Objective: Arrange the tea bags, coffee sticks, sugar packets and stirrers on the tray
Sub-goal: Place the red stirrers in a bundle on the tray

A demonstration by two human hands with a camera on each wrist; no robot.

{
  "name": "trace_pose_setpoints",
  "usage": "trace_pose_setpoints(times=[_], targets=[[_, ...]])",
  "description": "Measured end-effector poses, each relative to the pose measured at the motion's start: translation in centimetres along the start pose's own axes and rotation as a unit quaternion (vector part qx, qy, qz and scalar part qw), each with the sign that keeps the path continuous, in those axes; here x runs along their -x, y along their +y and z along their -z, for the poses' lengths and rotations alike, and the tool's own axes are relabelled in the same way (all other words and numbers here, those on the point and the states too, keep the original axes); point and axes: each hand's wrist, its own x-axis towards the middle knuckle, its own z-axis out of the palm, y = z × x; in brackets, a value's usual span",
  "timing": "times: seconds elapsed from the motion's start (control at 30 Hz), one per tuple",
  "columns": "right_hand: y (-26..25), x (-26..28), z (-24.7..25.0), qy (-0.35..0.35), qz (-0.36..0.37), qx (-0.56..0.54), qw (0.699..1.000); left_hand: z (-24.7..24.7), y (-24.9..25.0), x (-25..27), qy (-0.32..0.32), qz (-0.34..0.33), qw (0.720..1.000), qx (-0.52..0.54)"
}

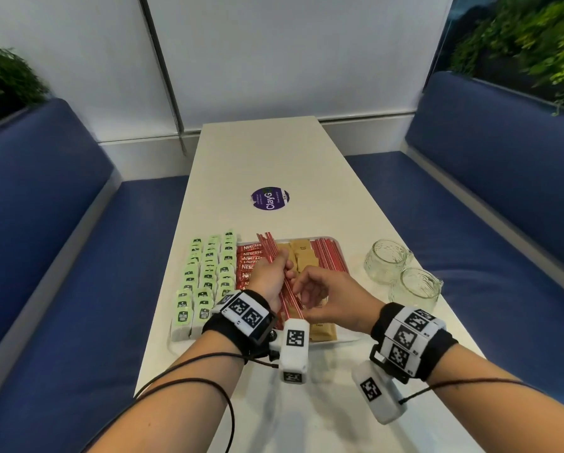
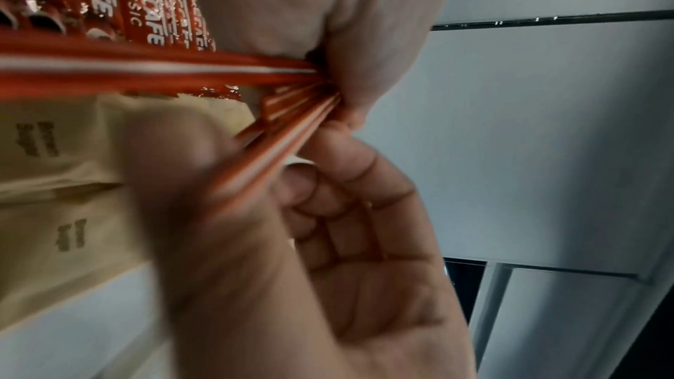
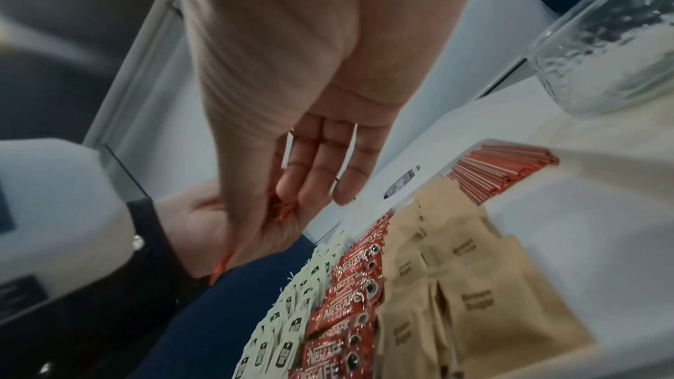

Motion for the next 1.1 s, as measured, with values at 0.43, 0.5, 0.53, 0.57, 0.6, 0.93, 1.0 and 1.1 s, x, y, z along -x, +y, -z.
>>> trace_pose_setpoints(times=[0.43, 0.5, 0.53, 0.57, 0.6, 0.93, 1.0, 1.1], targets=[[0.2, -1.0, -0.3, 0.04, 0.049, 0.098, 0.993, 0.3, 0.4, 0.0, 0.009, 0.018, 1.0, -0.021], [0.1, -0.9, -0.4, 0.005, 0.05, 0.108, 0.993, 0.5, 0.5, -0.2, 0.012, 0.029, 0.999, -0.011], [0.1, -0.8, -0.5, -0.005, 0.051, 0.113, 0.992, 0.5, 0.5, -0.3, 0.012, 0.039, 0.999, -0.002], [0.1, -0.9, -0.5, -0.009, 0.052, 0.115, 0.992, 0.5, 0.5, -0.4, 0.012, 0.046, 0.999, 0.007], [0.1, -0.9, -0.5, -0.006, 0.052, 0.114, 0.992, 0.5, 0.5, -0.3, 0.012, 0.052, 0.999, 0.011], [0.7, -1.6, 0.2, 0.046, 0.028, 0.099, 0.994, 0.2, 0.4, 0.5, -0.053, 0.081, 0.995, 0.007], [1.0, -1.3, 0.4, 0.031, 0.029, 0.107, 0.993, 0.4, 0.5, 0.6, -0.063, 0.087, 0.994, 0.023], [1.5, -1.3, 0.2, 0.064, 0.024, 0.113, 0.991, 0.2, 0.0, 0.7, -0.072, 0.095, 0.992, 0.052]])
